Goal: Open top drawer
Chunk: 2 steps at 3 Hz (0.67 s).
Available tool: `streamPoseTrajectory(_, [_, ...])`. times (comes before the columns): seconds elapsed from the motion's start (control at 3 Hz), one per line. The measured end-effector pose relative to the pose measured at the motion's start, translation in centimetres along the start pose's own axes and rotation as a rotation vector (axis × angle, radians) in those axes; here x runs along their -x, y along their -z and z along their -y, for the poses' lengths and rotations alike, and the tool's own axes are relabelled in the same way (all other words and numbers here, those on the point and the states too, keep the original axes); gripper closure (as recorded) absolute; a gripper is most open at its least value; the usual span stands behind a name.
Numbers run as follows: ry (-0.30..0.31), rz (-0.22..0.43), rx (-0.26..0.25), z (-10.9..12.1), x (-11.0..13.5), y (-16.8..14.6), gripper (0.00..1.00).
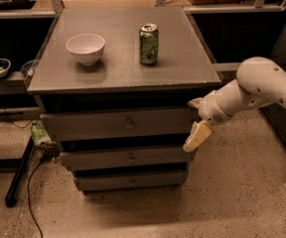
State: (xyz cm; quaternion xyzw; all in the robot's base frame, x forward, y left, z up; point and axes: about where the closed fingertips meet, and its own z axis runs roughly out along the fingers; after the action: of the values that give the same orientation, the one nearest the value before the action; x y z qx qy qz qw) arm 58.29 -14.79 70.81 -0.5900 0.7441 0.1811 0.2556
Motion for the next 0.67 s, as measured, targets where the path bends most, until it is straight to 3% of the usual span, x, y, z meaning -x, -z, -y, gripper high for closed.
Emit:
streamPoseTrajectory(0.33, [0.0, 0.014, -0.002, 0.6, 0.2, -0.4, 0.0])
streamPoseTrajectory(0.67, [0.016, 0.009, -0.04, 1.7, 1.0, 0.3, 0.0])
